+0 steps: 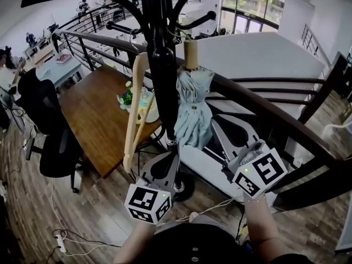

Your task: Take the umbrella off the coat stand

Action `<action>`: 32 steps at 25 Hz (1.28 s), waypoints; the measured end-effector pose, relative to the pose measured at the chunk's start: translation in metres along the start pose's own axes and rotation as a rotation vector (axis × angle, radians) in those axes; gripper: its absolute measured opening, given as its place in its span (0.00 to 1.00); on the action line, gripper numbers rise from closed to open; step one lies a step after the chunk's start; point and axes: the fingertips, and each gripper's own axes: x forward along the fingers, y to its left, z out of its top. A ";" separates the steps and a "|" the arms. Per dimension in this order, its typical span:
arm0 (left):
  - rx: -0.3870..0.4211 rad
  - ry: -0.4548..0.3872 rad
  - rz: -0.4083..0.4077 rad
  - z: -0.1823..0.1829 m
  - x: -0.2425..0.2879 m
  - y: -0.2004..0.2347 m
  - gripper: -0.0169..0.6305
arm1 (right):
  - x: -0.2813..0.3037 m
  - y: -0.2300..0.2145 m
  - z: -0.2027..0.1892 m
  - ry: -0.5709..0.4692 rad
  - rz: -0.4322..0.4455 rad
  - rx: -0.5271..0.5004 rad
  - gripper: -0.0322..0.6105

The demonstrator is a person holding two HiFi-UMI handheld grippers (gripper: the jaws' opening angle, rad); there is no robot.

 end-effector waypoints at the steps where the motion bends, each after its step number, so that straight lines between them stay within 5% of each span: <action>1: 0.005 -0.004 0.002 0.003 0.000 -0.002 0.05 | 0.003 -0.002 0.006 -0.008 0.013 -0.004 0.10; 8: 0.035 -0.028 0.016 0.015 0.004 -0.008 0.05 | 0.031 -0.021 0.053 -0.078 0.095 -0.007 0.11; 15: 0.021 -0.045 0.033 0.019 0.008 -0.003 0.05 | 0.064 -0.037 0.094 -0.132 0.191 0.083 0.29; 26: 0.013 -0.053 0.080 0.020 0.008 0.009 0.05 | 0.103 -0.039 0.105 -0.010 0.367 0.212 0.41; 32: 0.005 -0.060 0.087 0.020 0.011 0.010 0.05 | 0.118 -0.033 0.100 0.059 0.418 0.187 0.42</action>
